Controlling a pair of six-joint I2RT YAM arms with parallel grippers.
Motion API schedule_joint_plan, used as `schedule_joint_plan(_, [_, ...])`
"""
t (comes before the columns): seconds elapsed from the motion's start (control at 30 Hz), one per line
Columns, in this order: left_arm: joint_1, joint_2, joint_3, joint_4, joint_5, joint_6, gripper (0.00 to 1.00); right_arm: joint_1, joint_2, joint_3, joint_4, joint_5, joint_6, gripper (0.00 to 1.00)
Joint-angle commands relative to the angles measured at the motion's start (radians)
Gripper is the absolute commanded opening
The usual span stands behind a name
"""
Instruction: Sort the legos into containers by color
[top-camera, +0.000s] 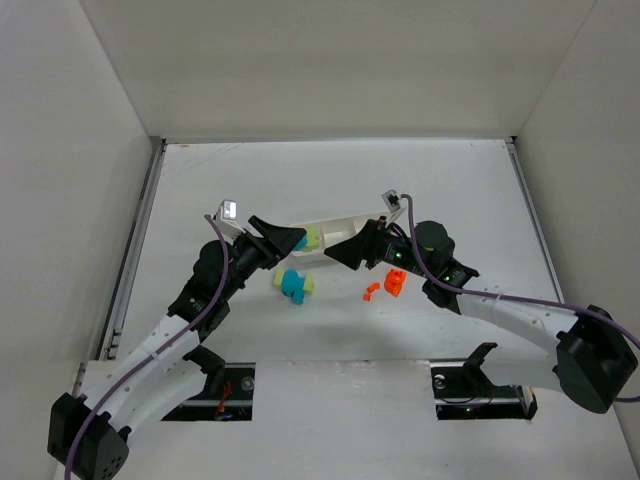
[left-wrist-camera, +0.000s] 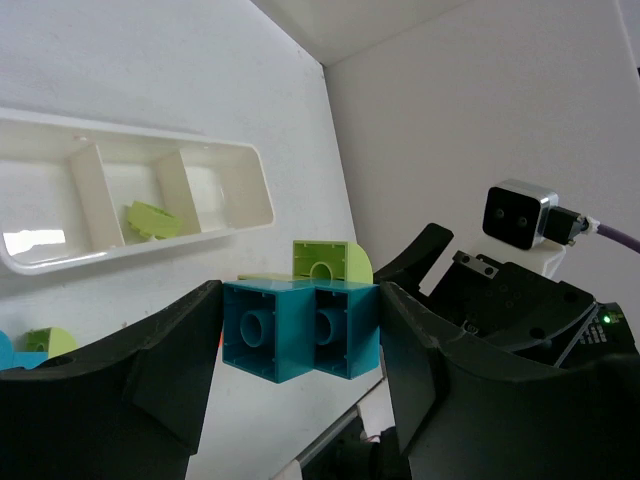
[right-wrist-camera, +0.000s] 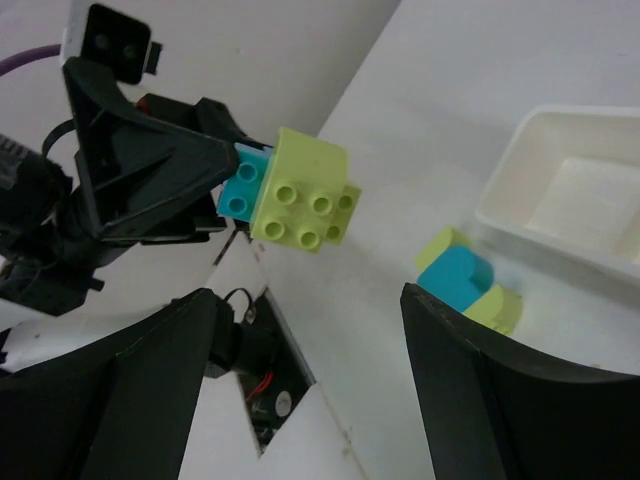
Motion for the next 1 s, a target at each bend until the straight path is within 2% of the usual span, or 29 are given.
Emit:
schedule_joint_plan(0.0, [0.008, -0.033, -0.003, 0.053, 0.045, -0.062, 0.41, 0.016, 0.006, 0.004, 0.182, -0.093, 0.068, 0.81])
schedule_joint_plan(0.2, [-0.012, -0.032, 0.003, 0.021, 0.039, -0.062, 0.4, 0.047, 0.075, 0.028, 0.22, -0.107, 0.07, 0.79])
schedule_joint_plan(0.4, [-0.041, -0.019, 0.0, 0.021, 0.034, -0.062, 0.4, 0.047, 0.118, 0.05, 0.234, -0.109, 0.082, 0.72])
schedule_joint_plan(0.73, [-0.049, -0.01, -0.006, -0.01, 0.022, -0.033, 0.4, 0.028, 0.118, 0.06, 0.209, -0.089, 0.08, 0.73])
schedule_joint_plan(0.97, [-0.07, 0.004, 0.001, -0.01, 0.025, -0.025, 0.4, 0.032, 0.157, 0.085, 0.211, -0.086, 0.08, 0.65])
